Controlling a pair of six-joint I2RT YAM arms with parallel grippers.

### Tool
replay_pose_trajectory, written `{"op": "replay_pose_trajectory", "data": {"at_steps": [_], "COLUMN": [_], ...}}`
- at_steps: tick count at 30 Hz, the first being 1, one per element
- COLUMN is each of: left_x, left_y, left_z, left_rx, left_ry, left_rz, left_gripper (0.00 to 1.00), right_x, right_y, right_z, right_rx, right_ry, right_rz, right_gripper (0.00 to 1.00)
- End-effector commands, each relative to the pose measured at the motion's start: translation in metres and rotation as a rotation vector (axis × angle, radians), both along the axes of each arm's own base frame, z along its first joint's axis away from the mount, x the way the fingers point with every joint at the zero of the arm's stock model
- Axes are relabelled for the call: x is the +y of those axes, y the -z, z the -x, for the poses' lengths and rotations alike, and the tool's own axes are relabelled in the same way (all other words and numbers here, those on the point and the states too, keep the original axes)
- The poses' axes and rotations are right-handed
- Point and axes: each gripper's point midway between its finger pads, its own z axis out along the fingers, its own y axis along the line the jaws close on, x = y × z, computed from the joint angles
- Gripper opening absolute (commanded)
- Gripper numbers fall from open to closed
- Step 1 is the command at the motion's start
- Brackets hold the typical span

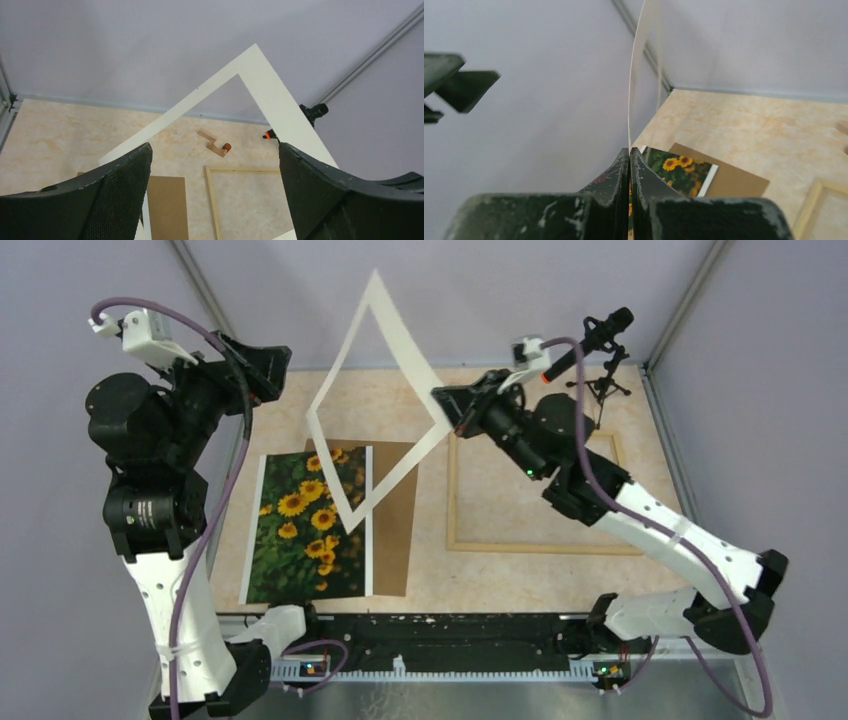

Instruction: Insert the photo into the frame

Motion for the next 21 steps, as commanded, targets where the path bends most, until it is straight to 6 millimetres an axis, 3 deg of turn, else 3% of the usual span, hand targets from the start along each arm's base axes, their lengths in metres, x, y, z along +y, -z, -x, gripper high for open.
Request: {"op": "replay_pose_trajectory", "data": {"at_steps": [1, 5, 6, 9, 11, 12, 15, 21], "left_x": [-0.016, -0.032, -0.038, -0.055, -0.066, -0.072, -0.089, -0.109], "left_y": [0.008, 0.031, 0.037, 0.065, 0.083, 0.092, 0.116, 0.145], "left_z": [-0.01, -0.019, -0.021, -0.029, -0.033, -0.034, -0.036, -0.036], "left_rx": [0.034, 0.088, 0.098, 0.155, 0.194, 0.212, 0.26, 0.315], "left_ry": [0.111, 0.203, 0.236, 0.315, 0.355, 0.377, 0.428, 0.486], "left_rz": [-0.038, -0.009, 0.0, 0.026, 0.03, 0.031, 0.025, 0.011], "left_gripper": [0.99, 0.99, 0.99, 0.99, 0.99, 0.99, 0.99, 0.99], "right_x": [-0.063, -0.155, -0.183, -0.271, -0.324, -0.344, -0.381, -0.397], "right_y": [0.062, 0.134, 0.166, 0.229, 0.262, 0.27, 0.29, 0.298], "right_z": [-0.026, -0.054, -0.055, -0.052, -0.043, -0.04, -0.032, -0.03], "right_rx": [0.348, 0.475, 0.525, 0.571, 0.601, 0.598, 0.613, 0.632], "right_ry": [0.144, 0.415, 0.499, 0.76, 0.927, 0.986, 1.109, 1.163], "right_rz": [-0.086, -0.054, -0.036, 0.006, 0.022, 0.003, -0.026, 0.041], "right_gripper": [0.0, 0.0, 0.0, 0.0, 0.0, 0.0, 0.0, 0.0]}}
